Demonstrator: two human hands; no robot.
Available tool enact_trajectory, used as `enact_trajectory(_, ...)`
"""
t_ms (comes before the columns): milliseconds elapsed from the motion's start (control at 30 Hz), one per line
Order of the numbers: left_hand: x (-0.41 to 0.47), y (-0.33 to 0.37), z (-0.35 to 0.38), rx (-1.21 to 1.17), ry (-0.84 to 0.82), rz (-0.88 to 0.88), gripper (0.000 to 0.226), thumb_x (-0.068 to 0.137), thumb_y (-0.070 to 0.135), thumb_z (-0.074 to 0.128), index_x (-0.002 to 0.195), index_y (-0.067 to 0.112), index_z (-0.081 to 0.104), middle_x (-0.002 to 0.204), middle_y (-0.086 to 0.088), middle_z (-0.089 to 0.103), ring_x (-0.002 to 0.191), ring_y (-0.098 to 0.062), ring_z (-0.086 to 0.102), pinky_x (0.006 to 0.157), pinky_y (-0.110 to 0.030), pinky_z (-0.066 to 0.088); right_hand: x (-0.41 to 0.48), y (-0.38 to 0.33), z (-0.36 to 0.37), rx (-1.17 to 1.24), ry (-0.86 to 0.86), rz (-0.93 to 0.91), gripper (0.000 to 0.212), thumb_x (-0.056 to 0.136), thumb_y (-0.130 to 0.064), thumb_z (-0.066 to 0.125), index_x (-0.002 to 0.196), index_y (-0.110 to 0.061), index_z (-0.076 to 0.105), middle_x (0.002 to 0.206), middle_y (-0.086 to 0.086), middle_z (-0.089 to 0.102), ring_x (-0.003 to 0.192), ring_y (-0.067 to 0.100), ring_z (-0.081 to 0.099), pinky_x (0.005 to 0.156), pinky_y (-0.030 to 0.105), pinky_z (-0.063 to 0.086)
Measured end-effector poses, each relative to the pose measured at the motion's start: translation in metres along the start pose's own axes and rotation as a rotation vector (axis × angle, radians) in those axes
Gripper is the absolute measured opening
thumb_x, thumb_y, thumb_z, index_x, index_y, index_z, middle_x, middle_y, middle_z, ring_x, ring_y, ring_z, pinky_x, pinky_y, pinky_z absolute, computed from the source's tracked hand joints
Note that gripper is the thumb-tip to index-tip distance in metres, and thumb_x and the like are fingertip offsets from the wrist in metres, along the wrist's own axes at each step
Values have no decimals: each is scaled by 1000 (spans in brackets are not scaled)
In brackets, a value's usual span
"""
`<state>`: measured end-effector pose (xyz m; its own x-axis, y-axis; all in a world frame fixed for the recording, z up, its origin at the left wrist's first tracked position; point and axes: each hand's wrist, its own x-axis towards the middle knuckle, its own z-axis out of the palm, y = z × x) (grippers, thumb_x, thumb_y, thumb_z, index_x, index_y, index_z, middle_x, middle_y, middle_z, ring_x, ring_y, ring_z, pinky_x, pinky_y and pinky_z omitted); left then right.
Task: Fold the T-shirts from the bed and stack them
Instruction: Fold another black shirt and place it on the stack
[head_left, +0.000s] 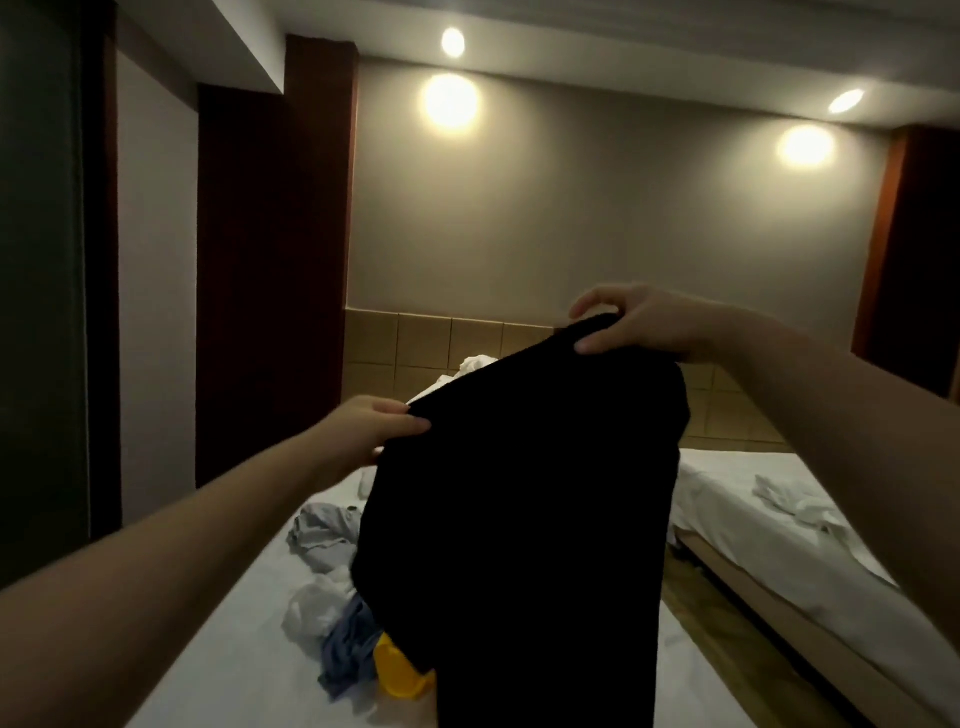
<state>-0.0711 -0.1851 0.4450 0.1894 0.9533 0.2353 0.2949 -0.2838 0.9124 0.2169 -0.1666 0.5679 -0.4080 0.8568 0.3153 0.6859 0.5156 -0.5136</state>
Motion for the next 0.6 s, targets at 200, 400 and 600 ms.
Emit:
enact_trajectory(200, -17, 15, -25, 197, -97, 35, 15, 90, 9, 51, 97, 5, 64, 94, -11, 62, 92, -19, 60, 83, -28, 45, -8, 22, -10, -30, -387, 218, 46, 64, -24, 81, 107, -12, 67, 101, 9, 70, 91, 25, 69, 86, 40, 53)
enact_trajectory(400, -31, 35, -35, 189, -20, 125, 31, 77, 24, 63, 89, -4, 64, 80, -15, 58, 76, -20, 59, 75, -31, 43, -12, -3, -10, -139, -61, 155, 18, 81, -15, 70, 98, -18, 66, 99, 9, 67, 88, 24, 65, 83, 36, 51)
enact_trajectory(600, -44, -8, 9, 248, 155, 202, 12, 86, 20, 62, 79, 11, 62, 77, -6, 61, 69, -19, 59, 65, -32, 45, -25, -33, 25, -137, 381, 19, 26, 90, -13, 54, 114, -2, 56, 106, 18, 61, 100, 33, 58, 77, 30, 40)
